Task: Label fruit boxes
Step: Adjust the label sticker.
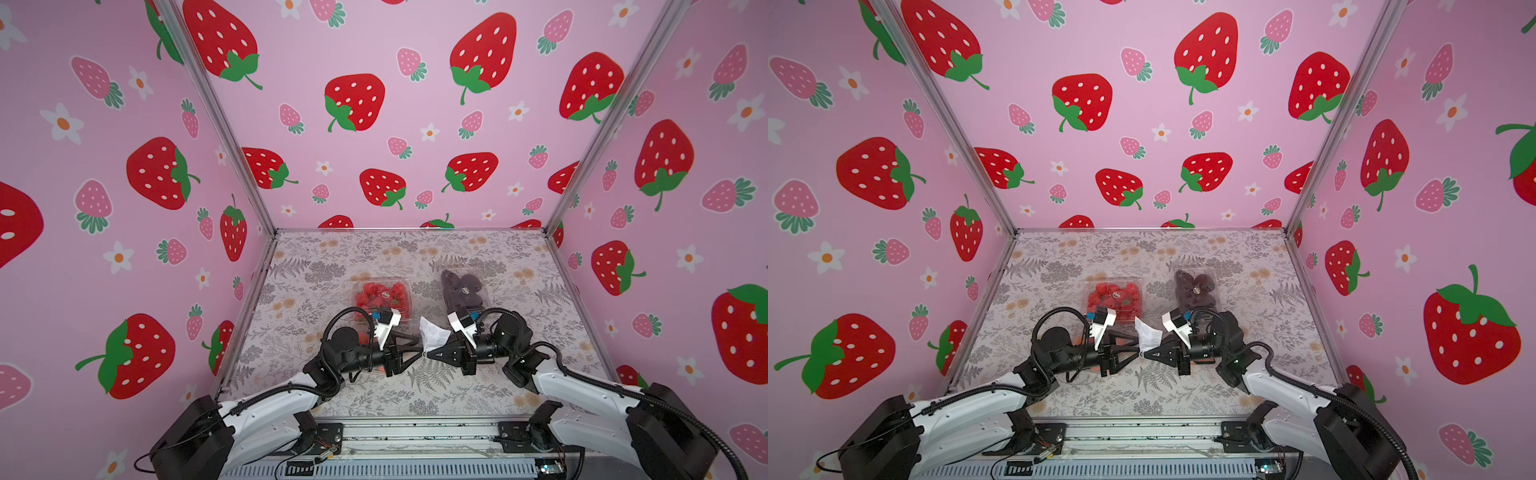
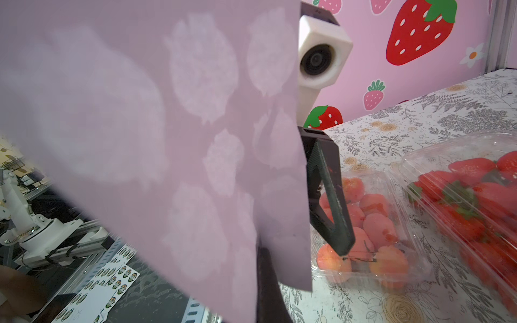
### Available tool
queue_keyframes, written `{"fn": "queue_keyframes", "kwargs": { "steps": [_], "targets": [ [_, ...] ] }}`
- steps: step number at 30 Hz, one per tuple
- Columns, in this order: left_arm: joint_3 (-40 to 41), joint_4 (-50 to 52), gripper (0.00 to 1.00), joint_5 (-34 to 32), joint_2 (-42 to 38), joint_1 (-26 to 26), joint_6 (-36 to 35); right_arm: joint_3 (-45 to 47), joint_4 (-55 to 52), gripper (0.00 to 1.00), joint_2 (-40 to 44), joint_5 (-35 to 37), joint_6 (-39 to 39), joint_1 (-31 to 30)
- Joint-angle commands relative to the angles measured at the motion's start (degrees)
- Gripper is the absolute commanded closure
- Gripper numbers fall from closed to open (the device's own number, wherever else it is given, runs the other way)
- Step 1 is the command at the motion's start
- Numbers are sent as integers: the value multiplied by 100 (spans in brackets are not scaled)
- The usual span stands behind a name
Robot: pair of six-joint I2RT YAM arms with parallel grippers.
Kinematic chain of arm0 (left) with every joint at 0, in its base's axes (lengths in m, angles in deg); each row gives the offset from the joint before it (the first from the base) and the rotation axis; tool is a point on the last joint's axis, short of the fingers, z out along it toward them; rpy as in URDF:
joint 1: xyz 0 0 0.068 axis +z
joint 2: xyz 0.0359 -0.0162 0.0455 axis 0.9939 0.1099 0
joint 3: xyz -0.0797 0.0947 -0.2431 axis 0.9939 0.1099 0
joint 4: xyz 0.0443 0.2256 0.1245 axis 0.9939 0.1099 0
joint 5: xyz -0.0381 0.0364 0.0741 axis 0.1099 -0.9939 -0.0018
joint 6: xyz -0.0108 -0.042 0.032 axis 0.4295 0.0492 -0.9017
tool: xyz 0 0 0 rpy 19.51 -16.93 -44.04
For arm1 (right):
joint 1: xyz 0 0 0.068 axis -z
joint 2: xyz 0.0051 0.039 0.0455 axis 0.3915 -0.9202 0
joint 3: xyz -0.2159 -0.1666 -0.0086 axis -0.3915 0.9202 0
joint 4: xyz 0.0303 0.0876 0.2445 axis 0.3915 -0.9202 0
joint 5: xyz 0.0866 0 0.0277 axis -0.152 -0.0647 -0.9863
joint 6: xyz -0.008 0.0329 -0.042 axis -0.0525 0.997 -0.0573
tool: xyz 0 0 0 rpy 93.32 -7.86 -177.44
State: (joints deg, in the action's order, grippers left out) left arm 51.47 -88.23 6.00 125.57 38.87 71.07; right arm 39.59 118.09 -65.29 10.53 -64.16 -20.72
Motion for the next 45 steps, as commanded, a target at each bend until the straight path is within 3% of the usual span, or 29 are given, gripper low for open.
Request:
{"fn": "queue_keyframes", "kwargs": {
  "steps": [1,8,23,29,37,39,42,45],
  "targets": [
    [74,-128,42,39,-38,-56,-54,-146,101,100,-8,107,-17,-5],
    [196,-56,31,-86,-169,-71,-62,-223,108,100,-81,145,35,24],
    [144,351,28,-264,-496,-79,-192,-273,221,100,-360,-44,54,42],
    [308,581,22,-461,-1009,-43,-204,-216,182,100,-222,-167,102,166],
    [91,393,39,-85,-928,7,-292,-124,244,100,-91,-270,163,162],
    [37,355,53,-83,-796,5,-328,-120,203,100,-34,-270,168,167],
    [-31,161,65,31,-603,4,-307,-128,143,100,-3,-313,160,164],
    [-83,9,65,110,-475,7,-283,-122,118,100,-11,-292,141,162]
  ]
}}
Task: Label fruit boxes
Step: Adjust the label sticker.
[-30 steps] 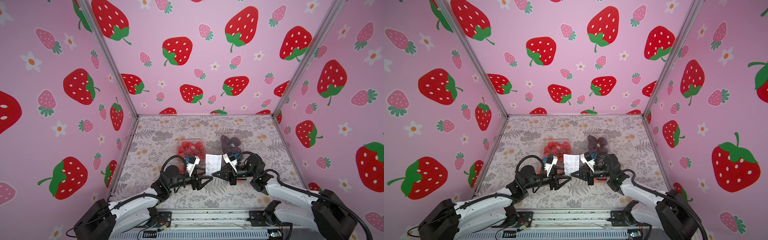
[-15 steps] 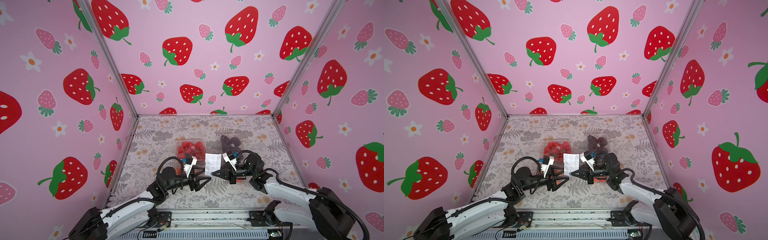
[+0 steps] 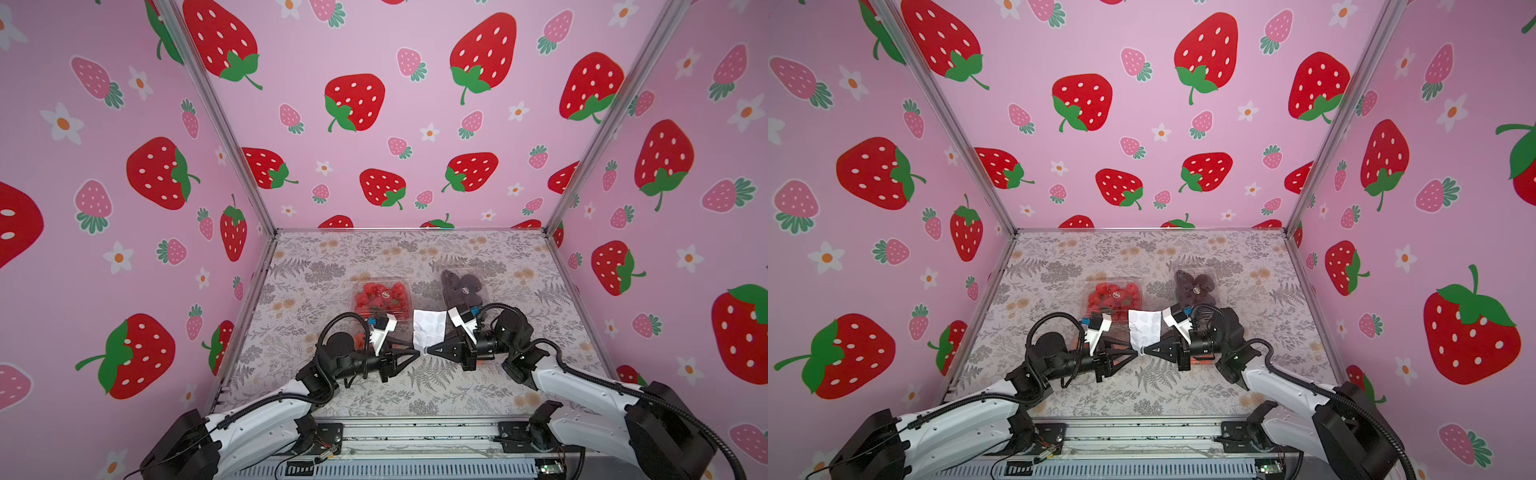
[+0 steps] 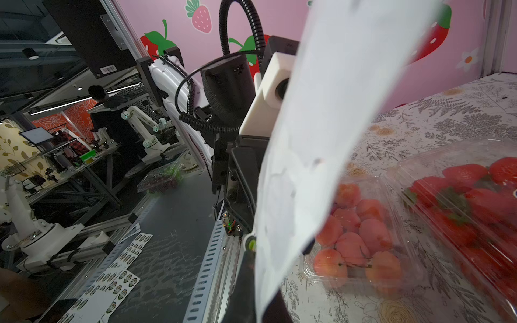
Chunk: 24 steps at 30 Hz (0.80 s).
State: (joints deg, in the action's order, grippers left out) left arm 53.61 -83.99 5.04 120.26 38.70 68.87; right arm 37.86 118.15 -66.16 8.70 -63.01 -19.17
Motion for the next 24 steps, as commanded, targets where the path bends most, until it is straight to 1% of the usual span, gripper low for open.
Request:
{"fn": "queue_keyframes", "kwargs": {
  "steps": [1,3,6,9,14,17,19,21,24],
  "targets": [
    [-300,-487,65,277,81,23,-56,57,107,100,73,-99,21,10],
    [-307,-560,62,360,104,22,-51,79,109,100,83,-73,13,9],
    [-286,-559,55,377,34,17,-115,96,112,100,120,-61,17,11],
    [-300,-522,54,406,-17,12,-119,97,105,100,129,-75,17,12],
    [-348,-566,62,450,32,17,-128,82,154,100,78,-116,43,7],
    [-473,-462,64,666,42,17,-233,93,274,100,26,-143,107,9],
    [-528,-378,69,672,51,17,-278,101,410,100,1,-164,204,12],
    [-539,-395,80,703,123,17,-291,89,415,100,6,-150,207,9],
    [-493,-578,91,755,240,12,-236,71,327,100,5,-122,158,5]
  ]
}}
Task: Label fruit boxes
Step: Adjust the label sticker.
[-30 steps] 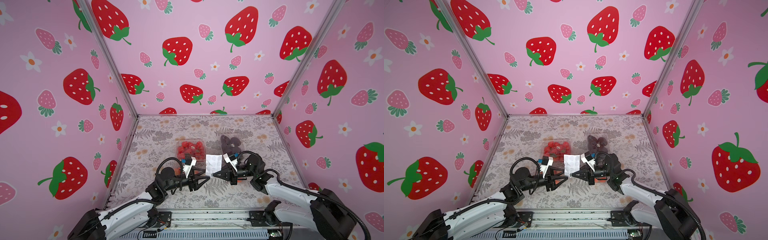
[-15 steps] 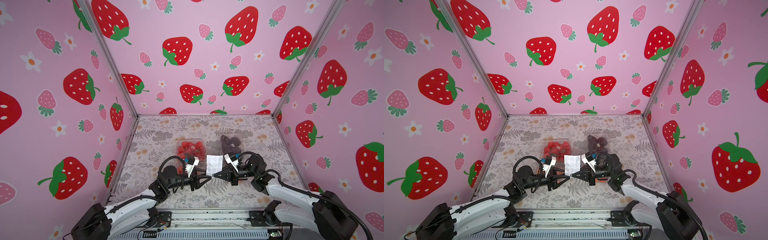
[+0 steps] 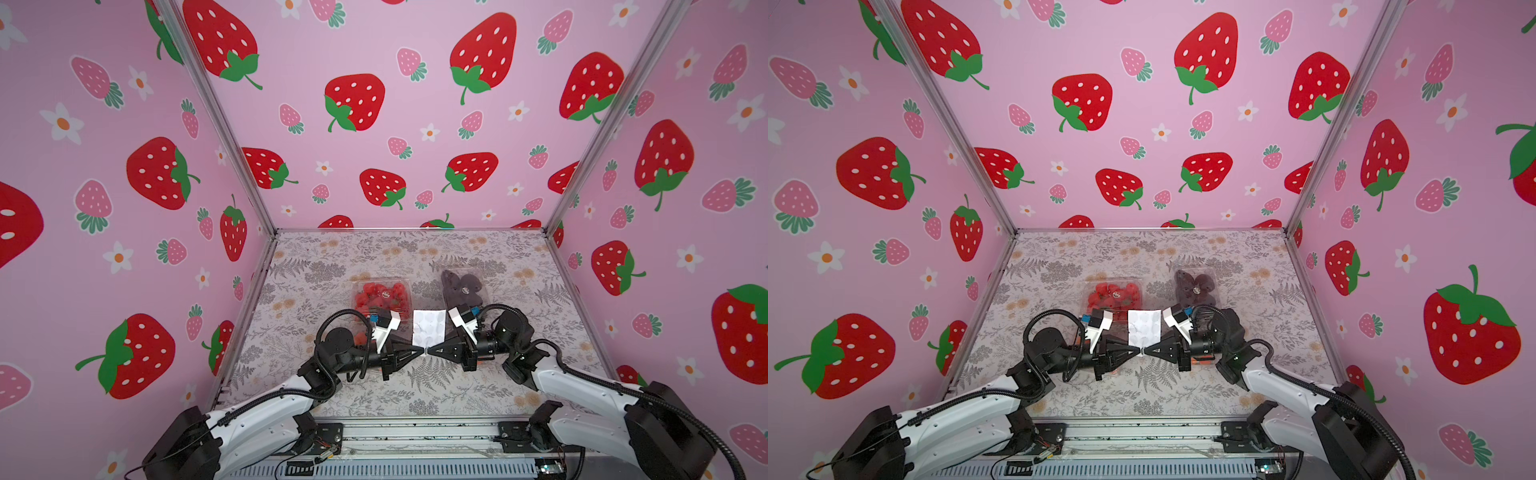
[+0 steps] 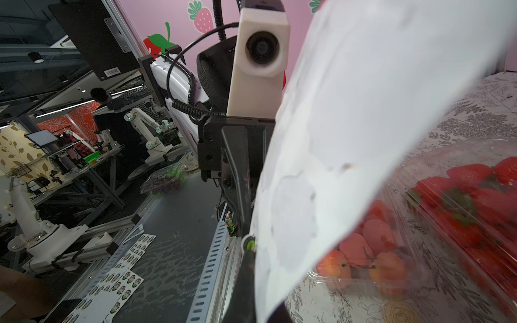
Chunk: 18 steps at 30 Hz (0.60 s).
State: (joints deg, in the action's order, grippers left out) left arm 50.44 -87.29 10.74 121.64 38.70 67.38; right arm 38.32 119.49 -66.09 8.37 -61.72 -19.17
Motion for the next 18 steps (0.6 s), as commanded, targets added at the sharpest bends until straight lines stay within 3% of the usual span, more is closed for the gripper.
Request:
{"fn": "queue_keyframes", "kwargs": {
  "steps": [1,3,5,7,9,12,16,18],
  "targets": [
    [-178,-300,92,204,140,17,-79,12,185,100,-24,-97,29,11],
    [-188,-388,99,269,215,15,-43,-2,170,100,-58,-90,25,11],
    [-185,-415,100,293,226,17,-21,3,161,100,-63,-61,24,15],
    [-151,-437,100,266,212,15,8,7,43,90,9,78,4,41],
    [-144,-293,100,57,153,17,17,-88,-870,71,275,832,-239,63],
    [-150,6,100,-375,83,10,-24,-380,-2697,52,735,2733,-548,50],
    [-196,84,100,-739,235,17,58,-440,-3445,43,1155,3727,-507,-162],
    [-231,8,100,-832,382,17,156,-514,-3784,35,1438,4479,-640,-547]
  ]
}}
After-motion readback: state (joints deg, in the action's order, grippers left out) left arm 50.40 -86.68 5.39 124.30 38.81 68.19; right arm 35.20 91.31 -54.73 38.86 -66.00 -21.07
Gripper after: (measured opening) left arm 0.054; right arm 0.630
